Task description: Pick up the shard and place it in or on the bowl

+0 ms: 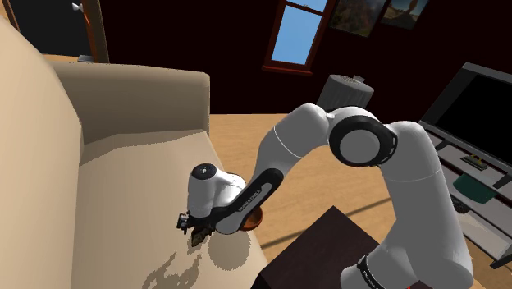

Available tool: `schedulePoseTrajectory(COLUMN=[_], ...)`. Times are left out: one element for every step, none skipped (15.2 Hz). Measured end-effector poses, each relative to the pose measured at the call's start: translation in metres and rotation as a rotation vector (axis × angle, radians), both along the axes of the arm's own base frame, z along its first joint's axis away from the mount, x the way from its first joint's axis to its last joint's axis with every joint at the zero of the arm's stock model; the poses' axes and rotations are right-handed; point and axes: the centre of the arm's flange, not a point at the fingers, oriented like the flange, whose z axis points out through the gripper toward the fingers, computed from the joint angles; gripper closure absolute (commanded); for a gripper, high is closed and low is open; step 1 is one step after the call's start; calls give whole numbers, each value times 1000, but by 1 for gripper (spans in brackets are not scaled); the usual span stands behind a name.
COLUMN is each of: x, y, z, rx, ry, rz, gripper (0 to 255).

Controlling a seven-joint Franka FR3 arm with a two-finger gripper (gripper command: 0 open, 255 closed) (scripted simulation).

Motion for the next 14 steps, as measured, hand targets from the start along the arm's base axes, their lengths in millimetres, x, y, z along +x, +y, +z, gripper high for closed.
schedulePoseTrajectory(x=[0, 0, 0, 0, 0, 0, 0, 0, 0, 0, 0, 0, 0, 0], y=[-1, -1, -1, -1, -1, -1, -1, -1, 0, 0, 0, 0, 0, 0], z=[-4, -5, -6, -7, -7, -8, -8, -8, -8, -8, -8, -8, -8, -8], rx=[0, 0, 0, 0, 0, 0, 0, 0, 0, 0, 0, 0, 0, 0], ry=[0, 0, 0, 0, 0, 0, 0, 0, 0, 0, -1, -1, -1, -1], rz=[0, 0, 0, 0, 0, 0, 0, 0, 0, 0, 0, 0, 0, 0], gripper=[0, 0, 0, 0, 0, 0, 0, 255, 255, 255, 255, 255, 255, 255])
